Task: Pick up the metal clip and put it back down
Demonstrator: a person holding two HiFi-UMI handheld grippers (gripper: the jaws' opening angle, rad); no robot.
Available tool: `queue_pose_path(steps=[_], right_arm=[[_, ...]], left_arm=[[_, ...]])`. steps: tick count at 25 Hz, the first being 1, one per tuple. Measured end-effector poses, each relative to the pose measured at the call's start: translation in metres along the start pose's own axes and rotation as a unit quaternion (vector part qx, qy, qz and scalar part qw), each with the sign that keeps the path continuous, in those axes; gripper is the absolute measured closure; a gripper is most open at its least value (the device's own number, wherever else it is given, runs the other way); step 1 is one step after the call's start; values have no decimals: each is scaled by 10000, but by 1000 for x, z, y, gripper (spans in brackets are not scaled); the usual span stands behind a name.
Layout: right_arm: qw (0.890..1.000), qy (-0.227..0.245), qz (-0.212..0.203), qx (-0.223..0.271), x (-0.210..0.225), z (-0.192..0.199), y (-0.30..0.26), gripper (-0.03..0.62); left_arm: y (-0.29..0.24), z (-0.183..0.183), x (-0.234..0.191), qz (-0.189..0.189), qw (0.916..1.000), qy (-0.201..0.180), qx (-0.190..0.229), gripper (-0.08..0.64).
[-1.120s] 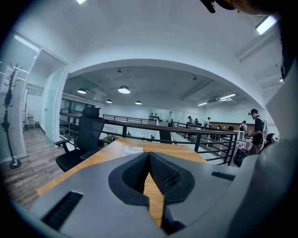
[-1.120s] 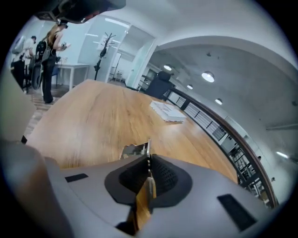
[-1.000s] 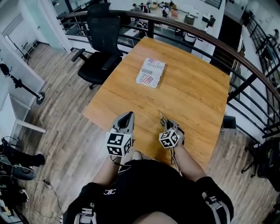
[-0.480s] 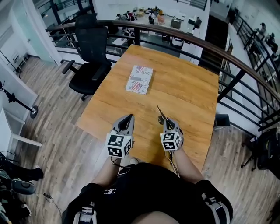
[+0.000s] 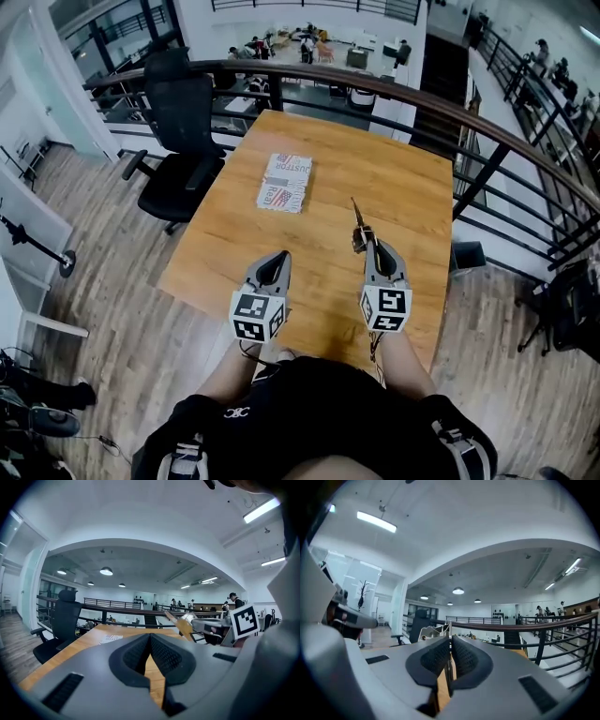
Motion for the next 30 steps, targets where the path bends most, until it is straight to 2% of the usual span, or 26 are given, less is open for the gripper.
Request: queue_pose_path(steps=[6,11,22,30], right_arm=[[9933,-471,472,939,30,-52,32,569],[9881,-563,647,1280,45,-75,46,568],[9890,-483,662,1228,39,-73,44,568],[9938,129,642,900,20,-59,19,568]], left_arm=[[-9,7,8,186,9998,-62,-56,546],[-14,6,17,355,9993,-101,-57,546],[-13,3,11,387,9992,-69,-1,546],[-5,8,-7,231,9997,20,-6,546]])
Point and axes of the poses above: the fingertips, and each gripper's own axes: y backward along the fingers, x to its right, z out of its underside, the point moved 1 cm from there along y, backward along the fingers, and after that the axes turned 1 degree about y, right-handed, at the moved point
